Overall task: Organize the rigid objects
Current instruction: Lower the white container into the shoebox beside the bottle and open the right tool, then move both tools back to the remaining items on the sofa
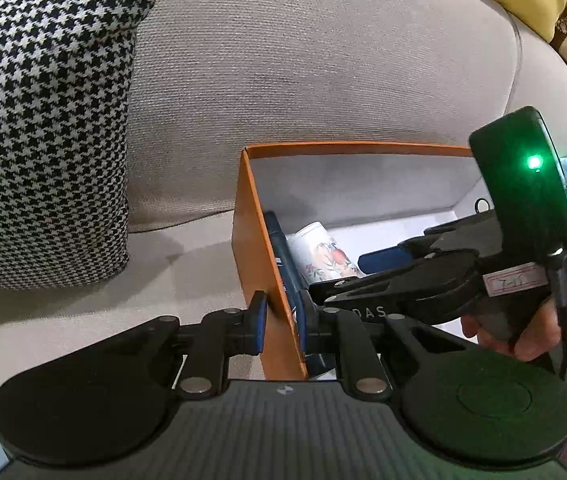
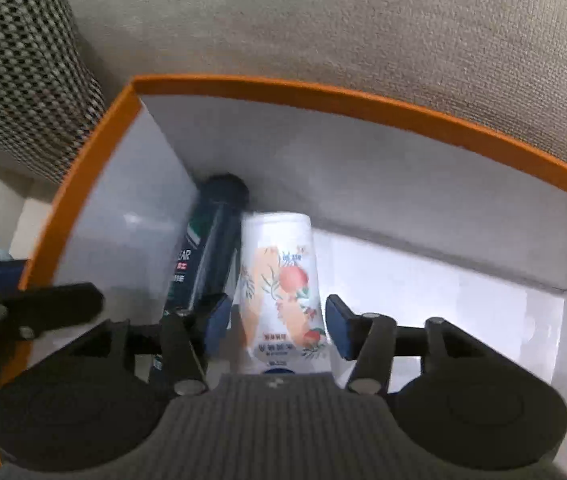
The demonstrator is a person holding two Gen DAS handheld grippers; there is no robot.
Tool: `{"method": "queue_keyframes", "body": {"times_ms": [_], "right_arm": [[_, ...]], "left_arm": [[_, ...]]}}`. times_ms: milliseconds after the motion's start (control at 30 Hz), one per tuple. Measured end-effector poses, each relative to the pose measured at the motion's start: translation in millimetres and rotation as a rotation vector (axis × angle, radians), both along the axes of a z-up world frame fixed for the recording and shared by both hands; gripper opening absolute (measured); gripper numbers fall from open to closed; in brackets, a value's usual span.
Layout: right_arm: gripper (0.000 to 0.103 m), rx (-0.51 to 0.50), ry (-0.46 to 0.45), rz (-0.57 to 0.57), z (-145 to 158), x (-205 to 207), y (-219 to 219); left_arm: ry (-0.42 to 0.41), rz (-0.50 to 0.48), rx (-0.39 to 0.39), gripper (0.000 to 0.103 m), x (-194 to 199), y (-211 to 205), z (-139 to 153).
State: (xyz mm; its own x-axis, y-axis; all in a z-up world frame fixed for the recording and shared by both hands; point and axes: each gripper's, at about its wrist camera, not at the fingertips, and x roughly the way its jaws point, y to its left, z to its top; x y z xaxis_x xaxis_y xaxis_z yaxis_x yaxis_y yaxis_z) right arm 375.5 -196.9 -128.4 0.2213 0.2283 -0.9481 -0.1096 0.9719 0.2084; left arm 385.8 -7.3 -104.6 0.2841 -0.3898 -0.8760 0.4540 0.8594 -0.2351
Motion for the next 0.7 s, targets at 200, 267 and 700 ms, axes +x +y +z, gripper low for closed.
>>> {"method": "queue_keyframes", "body": {"times_ms": [200, 267, 700], "right_arm": [[0.057, 0.069, 0.095, -0.141, -4.4, -7.9, -22.3], [0.055, 0.083, 0.129, -0.18, -8.3, -10.9, -40.7], [0.027, 0.01, 0.07, -0.129, 3.8, -12.0, -18.5]], "left_arm": [[0.007, 0.037, -0.033, 0.017, -8.9, 12.2, -2.0], [0.01, 0.04, -0.038, 0.017, -14.0, 14.5, -4.8], [-0.017, 0.063, -0.059, 0.017, -18.6, 22.7, -13.2]]}}
